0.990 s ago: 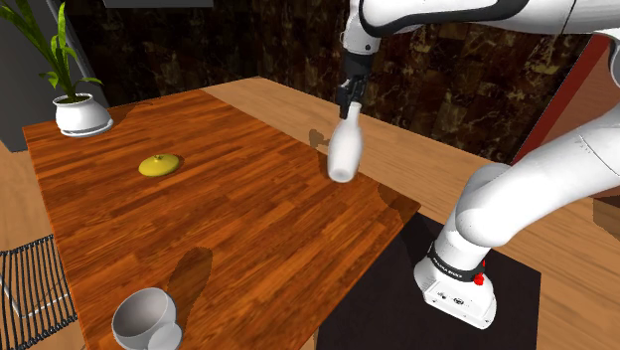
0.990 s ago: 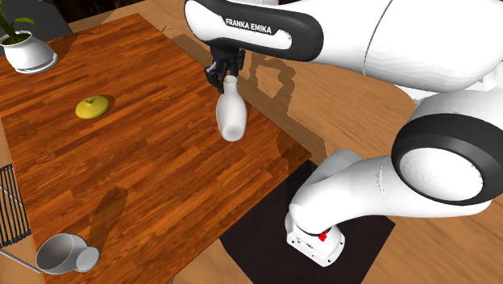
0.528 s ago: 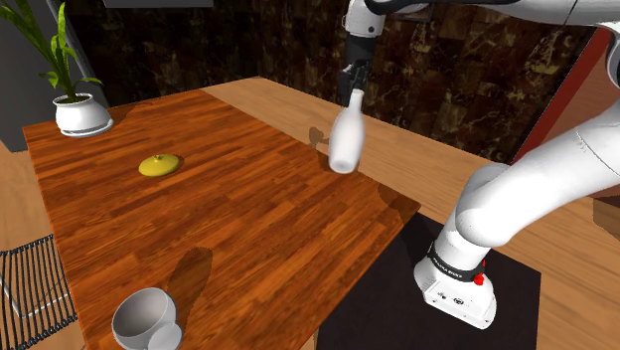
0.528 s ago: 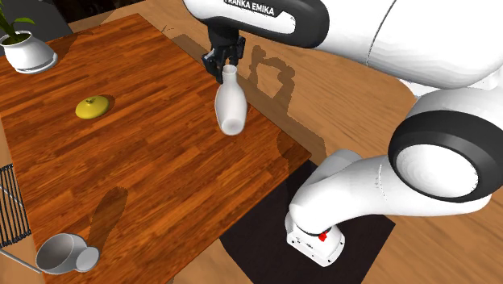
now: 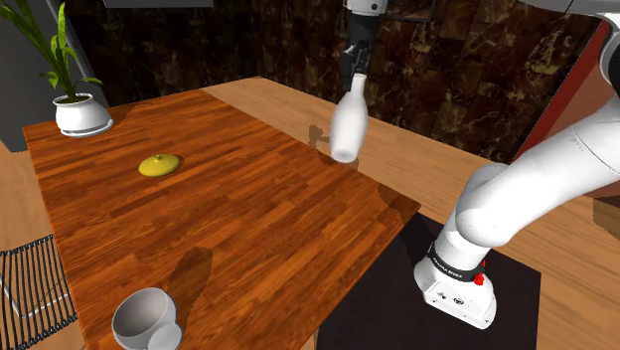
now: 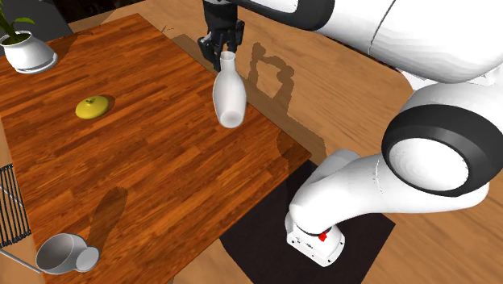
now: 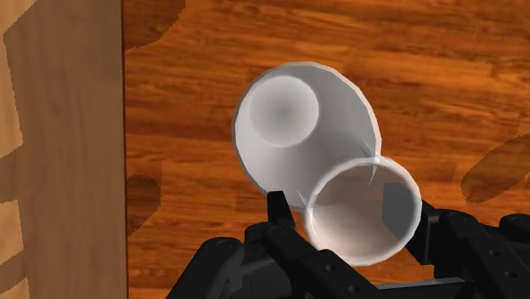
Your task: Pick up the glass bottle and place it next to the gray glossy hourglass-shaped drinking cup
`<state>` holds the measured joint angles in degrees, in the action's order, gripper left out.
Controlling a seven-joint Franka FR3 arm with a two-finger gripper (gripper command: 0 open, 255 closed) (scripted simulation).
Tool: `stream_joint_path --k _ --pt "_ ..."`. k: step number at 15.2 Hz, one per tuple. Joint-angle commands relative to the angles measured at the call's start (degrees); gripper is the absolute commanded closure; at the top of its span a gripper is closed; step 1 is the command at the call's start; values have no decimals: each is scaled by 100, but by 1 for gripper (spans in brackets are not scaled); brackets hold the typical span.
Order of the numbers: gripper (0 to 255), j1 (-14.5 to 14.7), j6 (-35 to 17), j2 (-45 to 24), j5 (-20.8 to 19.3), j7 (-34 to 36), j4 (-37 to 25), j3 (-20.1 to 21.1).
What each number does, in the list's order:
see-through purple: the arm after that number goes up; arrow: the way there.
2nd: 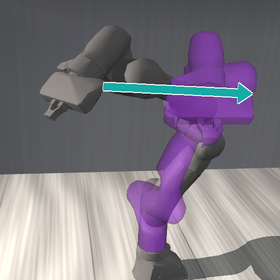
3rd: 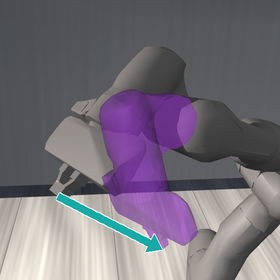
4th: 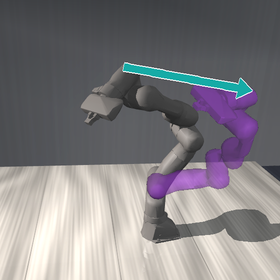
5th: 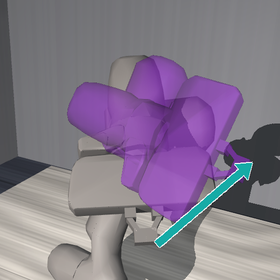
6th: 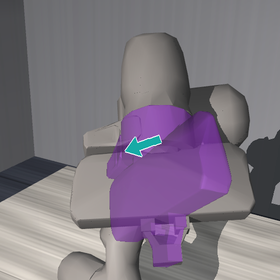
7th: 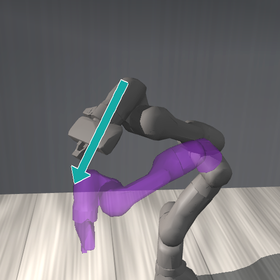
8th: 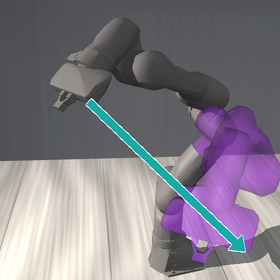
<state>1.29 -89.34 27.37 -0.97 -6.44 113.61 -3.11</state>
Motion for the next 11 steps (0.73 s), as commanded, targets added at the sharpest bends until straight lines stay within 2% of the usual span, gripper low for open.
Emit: stream_joint_path --k 1,11 --pt "255 0 158 -53 1 -8 -212 -4" --pt "255 9 930 -396 17 -17 -1325 -5"
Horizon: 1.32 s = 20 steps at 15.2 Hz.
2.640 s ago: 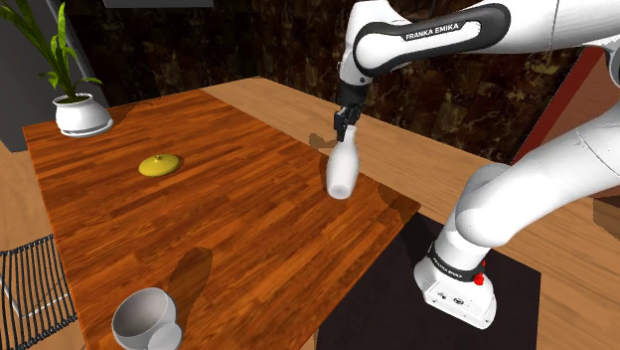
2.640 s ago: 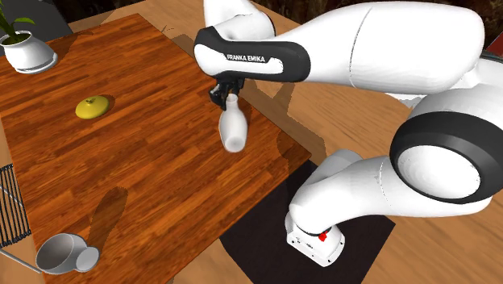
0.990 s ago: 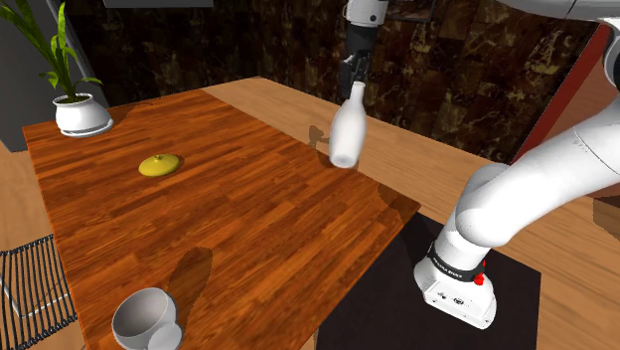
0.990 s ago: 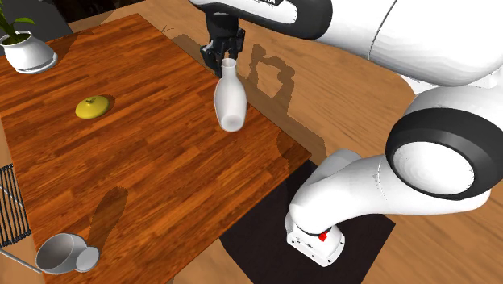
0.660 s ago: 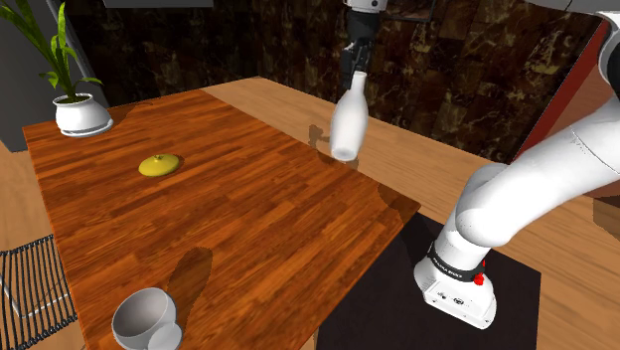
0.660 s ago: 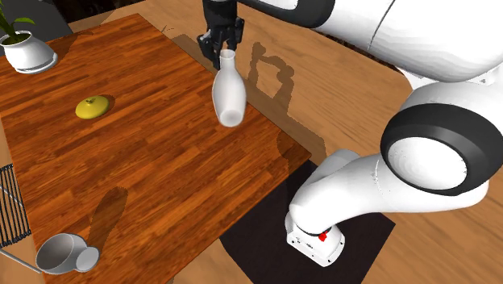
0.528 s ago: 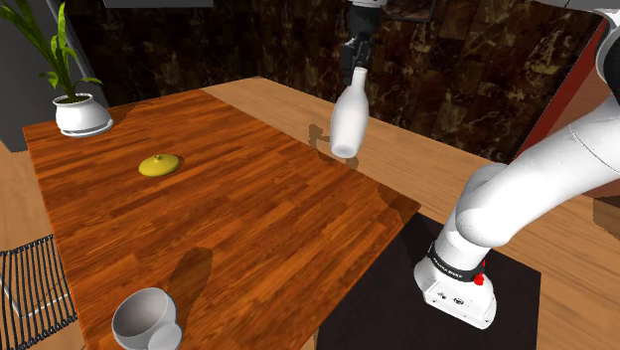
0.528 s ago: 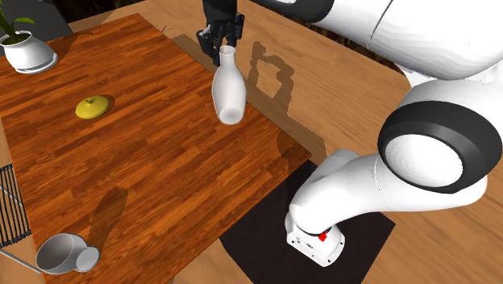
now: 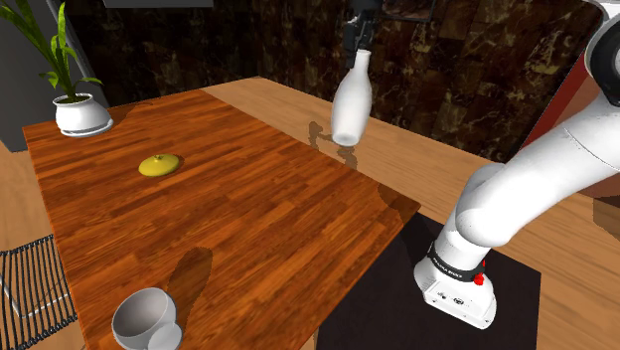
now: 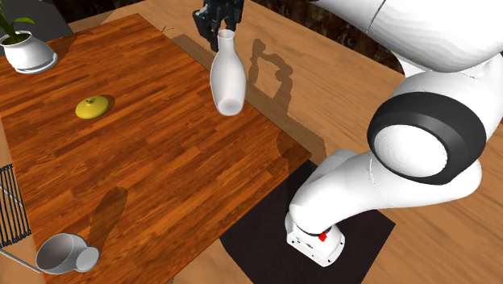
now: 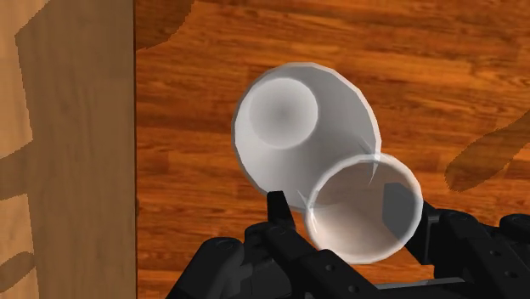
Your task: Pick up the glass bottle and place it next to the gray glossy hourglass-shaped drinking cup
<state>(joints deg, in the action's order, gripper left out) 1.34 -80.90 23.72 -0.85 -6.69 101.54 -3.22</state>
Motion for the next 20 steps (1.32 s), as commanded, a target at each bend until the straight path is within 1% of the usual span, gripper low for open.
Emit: stream_joint_path --k 1,7,13,20 --pt "255 4 166 -73 6 7 -239 6" --pt "255 9 609 -327 16 -1 -937 1" --pt "255 254 276 -386 183 852 -666 598" --pt "255 543 -98 -747 304 1817 -669 1277"
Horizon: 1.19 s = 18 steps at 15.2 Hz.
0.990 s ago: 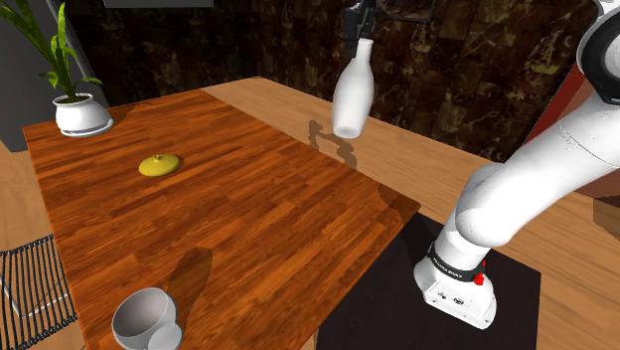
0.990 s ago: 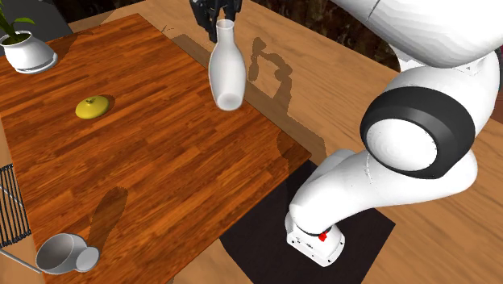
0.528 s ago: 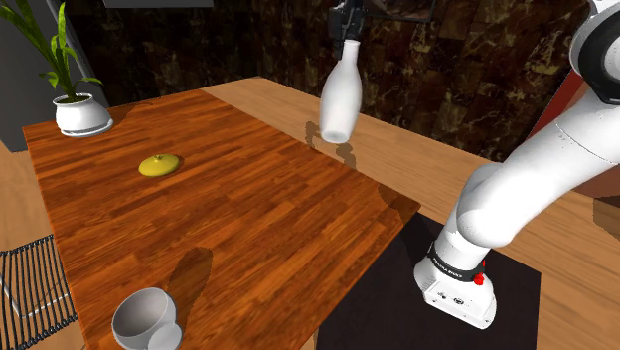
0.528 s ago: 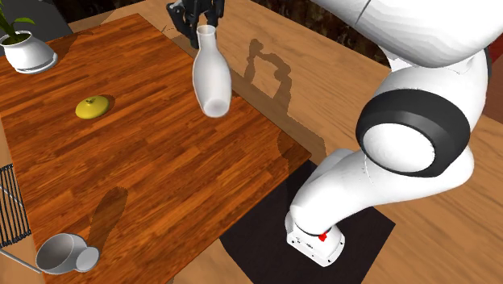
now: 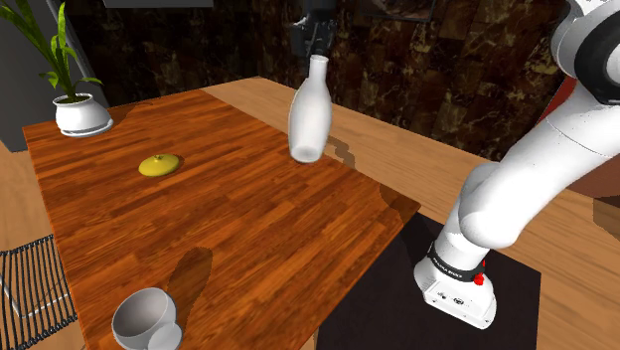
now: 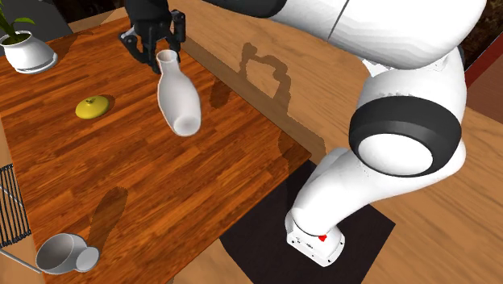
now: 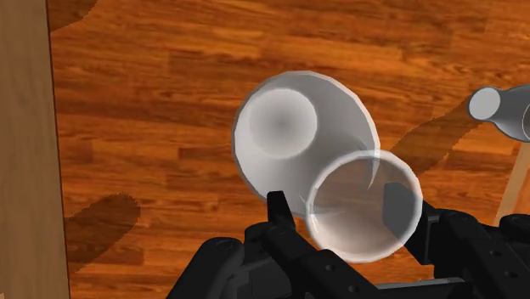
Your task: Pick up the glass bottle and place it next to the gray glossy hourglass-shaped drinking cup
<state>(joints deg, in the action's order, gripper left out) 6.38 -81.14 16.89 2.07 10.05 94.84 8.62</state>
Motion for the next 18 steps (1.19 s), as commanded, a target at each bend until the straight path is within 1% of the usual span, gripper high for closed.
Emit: stream_joint_path --k 1,6,10,15,18 --pt "255 82 -125 -142 18 281 -27 188" --pt "255 305 -353 -623 -21 971 -283 657" --pt "255 509 -492 -1129 -149 1531 -631 1016" --pt "255 842 -575 -1921 -454 2238 -1275 1415" --pt "255 1111 -552 -2488 -718 2653 -1801 1607"
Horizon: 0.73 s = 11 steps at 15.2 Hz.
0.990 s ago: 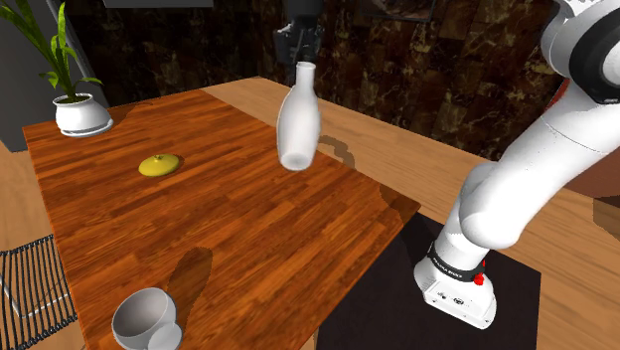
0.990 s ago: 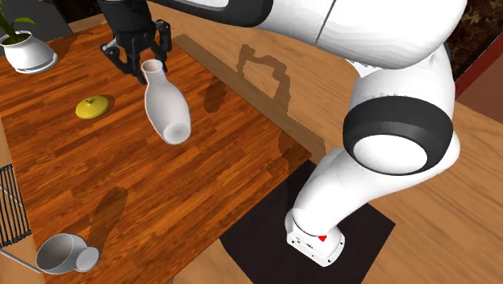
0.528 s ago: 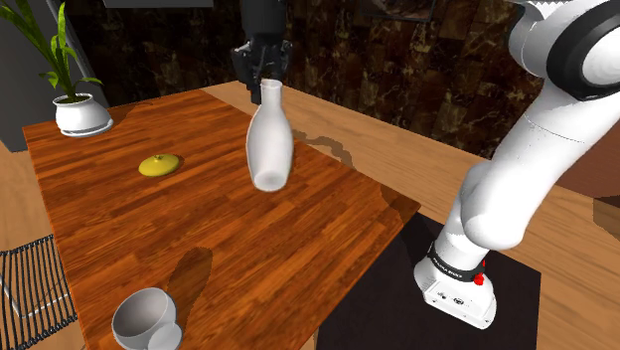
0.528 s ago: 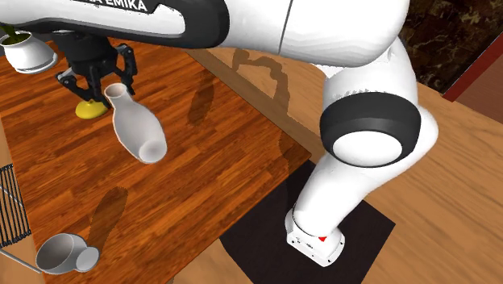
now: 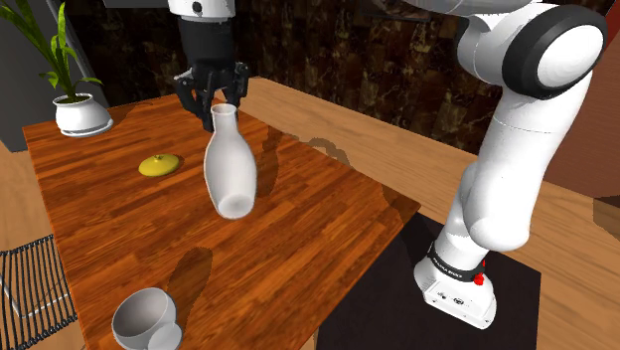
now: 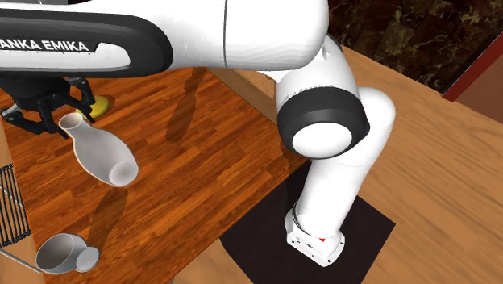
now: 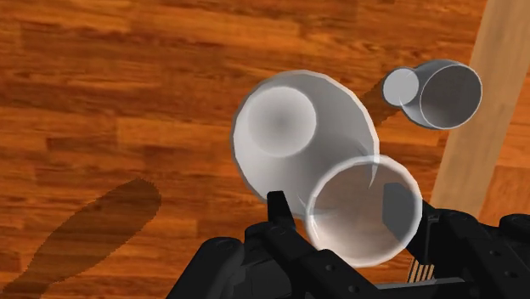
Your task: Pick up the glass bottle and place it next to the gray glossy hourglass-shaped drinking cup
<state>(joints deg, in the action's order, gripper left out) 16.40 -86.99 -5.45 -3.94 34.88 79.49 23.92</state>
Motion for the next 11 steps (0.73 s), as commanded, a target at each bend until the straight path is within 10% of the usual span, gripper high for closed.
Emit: stream_joint_path --k 1,11 --pt "255 205 55 -442 -208 292 -452 126" --pt "255 106 -834 -148 -74 248 701 77"
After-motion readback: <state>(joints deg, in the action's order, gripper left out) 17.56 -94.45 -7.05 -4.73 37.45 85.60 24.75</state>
